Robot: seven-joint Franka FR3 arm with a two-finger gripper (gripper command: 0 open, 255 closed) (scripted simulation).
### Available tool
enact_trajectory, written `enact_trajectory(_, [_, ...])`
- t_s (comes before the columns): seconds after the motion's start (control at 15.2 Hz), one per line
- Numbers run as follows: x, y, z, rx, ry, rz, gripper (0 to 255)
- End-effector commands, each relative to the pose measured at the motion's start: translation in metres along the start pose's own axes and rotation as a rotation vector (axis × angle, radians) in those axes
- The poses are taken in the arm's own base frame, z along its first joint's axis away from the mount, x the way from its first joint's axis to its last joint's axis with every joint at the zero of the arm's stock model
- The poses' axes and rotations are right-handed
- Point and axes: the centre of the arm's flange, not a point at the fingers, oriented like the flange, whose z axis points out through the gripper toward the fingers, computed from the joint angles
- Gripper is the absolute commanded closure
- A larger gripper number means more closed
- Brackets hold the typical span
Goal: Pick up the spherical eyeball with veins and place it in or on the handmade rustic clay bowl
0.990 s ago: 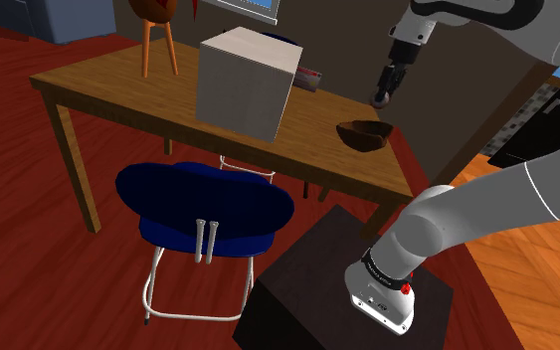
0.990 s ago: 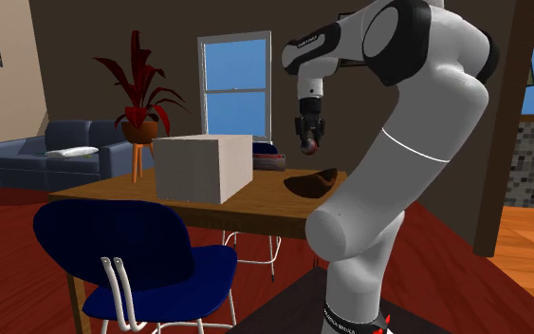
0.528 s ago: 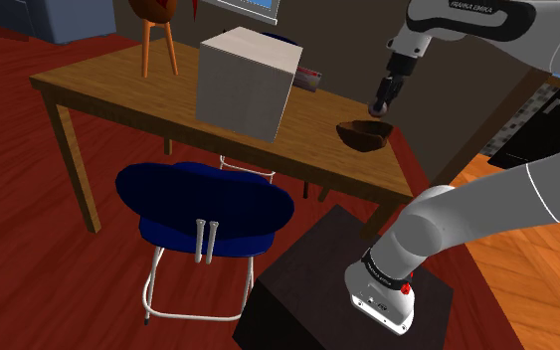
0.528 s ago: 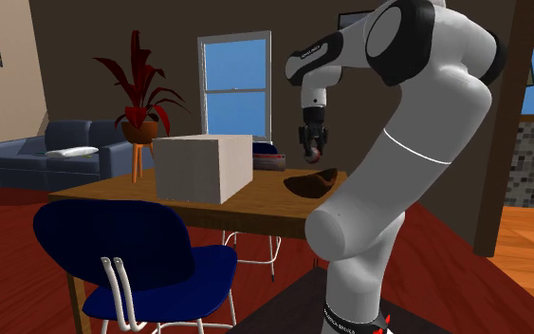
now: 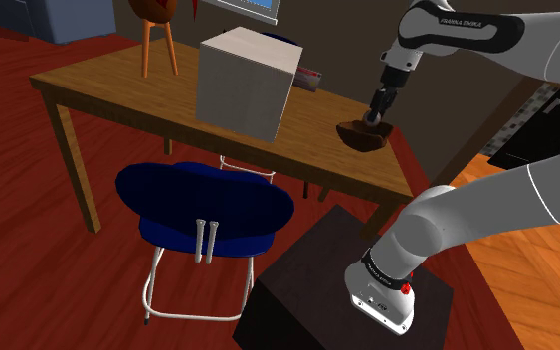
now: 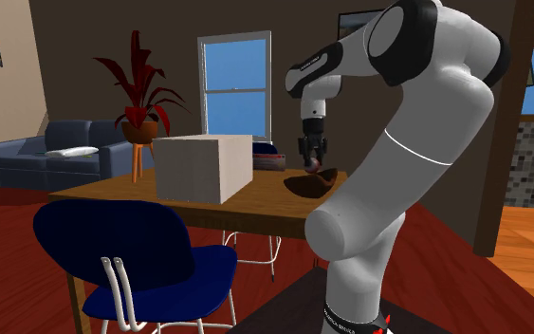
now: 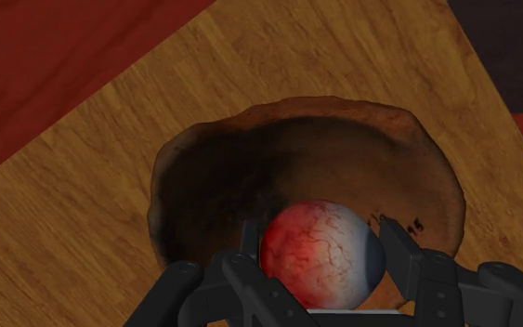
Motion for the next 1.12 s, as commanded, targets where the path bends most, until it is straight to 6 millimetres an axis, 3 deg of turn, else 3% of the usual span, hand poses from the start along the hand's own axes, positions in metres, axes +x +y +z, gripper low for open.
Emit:
enact_trajectory(0.0, [0.0, 0.0, 0.002, 0.0, 0.0, 0.0, 255])
enact_trajectory(0.33, [0.0, 0.0, 0.002, 0.0, 0.0, 0.0, 255])
enact_trajectory(0.4, [0.0, 0.0, 0.002, 0.0, 0.0, 0.0, 0])
enact_trajectory(0.73, [0.0, 0.0, 0.002, 0.0, 0.0, 0.0, 0])
enact_trajectory(0.99, [0.0, 0.0, -0.048, 0.0, 0.0, 0.0, 0])
enact_trajectory(1.06, [0.0, 0.0, -0.048, 0.0, 0.0, 0.0, 0])
